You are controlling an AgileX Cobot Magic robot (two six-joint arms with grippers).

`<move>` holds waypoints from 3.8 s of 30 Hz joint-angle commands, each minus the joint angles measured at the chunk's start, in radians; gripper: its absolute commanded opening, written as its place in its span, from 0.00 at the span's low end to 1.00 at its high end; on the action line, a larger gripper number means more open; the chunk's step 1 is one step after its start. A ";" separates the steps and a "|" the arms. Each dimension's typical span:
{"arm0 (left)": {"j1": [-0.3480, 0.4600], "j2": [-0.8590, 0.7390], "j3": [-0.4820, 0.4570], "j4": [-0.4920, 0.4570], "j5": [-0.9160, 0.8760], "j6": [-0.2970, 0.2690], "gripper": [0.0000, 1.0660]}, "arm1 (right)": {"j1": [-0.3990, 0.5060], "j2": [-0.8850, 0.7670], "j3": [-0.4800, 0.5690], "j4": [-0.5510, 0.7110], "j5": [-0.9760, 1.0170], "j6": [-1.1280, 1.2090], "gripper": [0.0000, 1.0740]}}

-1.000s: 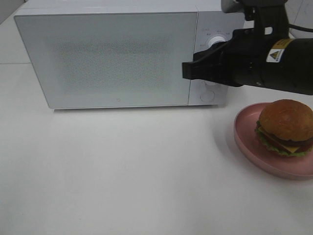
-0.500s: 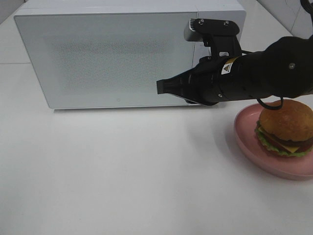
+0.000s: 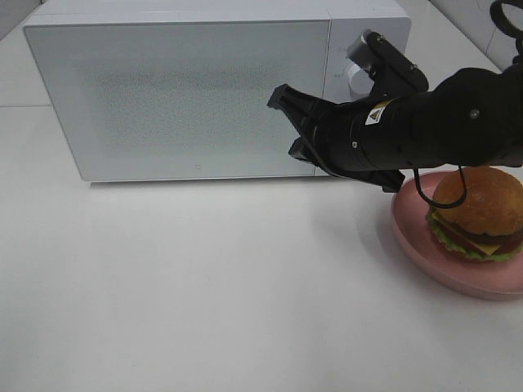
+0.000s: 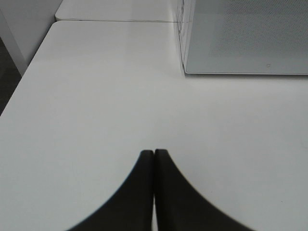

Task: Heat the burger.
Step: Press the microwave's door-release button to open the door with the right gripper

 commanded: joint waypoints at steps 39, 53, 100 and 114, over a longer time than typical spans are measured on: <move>0.003 -0.021 0.002 -0.006 -0.014 0.000 0.00 | 0.008 0.210 0.161 -0.093 -0.645 0.735 0.00; 0.003 -0.021 0.002 -0.006 -0.014 0.000 0.00 | 0.008 0.269 0.160 0.073 -0.670 0.741 0.01; 0.003 -0.021 0.002 -0.006 -0.014 0.000 0.00 | 0.005 0.359 0.060 0.375 -0.683 0.489 0.00; 0.003 -0.021 0.002 -0.006 -0.014 0.000 0.00 | -0.011 0.424 0.013 0.347 -0.688 0.522 0.00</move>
